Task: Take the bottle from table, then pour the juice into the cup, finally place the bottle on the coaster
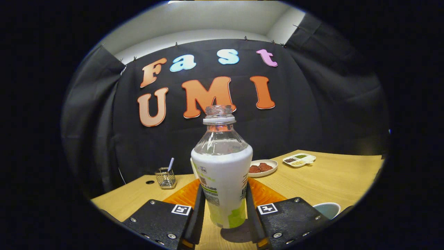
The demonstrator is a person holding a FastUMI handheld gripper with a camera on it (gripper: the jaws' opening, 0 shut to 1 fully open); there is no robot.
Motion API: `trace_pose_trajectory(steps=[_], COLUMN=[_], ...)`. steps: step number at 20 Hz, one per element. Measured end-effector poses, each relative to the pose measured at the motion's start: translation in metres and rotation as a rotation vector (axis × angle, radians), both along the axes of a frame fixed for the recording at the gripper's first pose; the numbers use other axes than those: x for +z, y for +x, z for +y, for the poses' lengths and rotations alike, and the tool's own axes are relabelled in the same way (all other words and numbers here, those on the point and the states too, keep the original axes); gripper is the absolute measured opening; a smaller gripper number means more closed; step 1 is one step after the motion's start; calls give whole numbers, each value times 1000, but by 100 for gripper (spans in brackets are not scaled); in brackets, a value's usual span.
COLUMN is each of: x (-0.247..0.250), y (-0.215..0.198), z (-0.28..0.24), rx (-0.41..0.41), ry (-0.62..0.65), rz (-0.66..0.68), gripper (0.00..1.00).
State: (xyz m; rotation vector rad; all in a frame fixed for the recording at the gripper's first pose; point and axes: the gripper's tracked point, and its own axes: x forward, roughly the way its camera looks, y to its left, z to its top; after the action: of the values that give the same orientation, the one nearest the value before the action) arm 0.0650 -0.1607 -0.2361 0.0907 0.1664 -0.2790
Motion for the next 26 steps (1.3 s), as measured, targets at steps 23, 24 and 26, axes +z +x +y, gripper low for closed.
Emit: trace_pose_trajectory(steps=[23,24,26], x=[2,18,50], y=[-29,-33,-38], z=[-9,-7,0], rx=[-70,-73,-65], ry=[-8,-11,-22], rz=[81,48,0], gripper=[97,97,97])
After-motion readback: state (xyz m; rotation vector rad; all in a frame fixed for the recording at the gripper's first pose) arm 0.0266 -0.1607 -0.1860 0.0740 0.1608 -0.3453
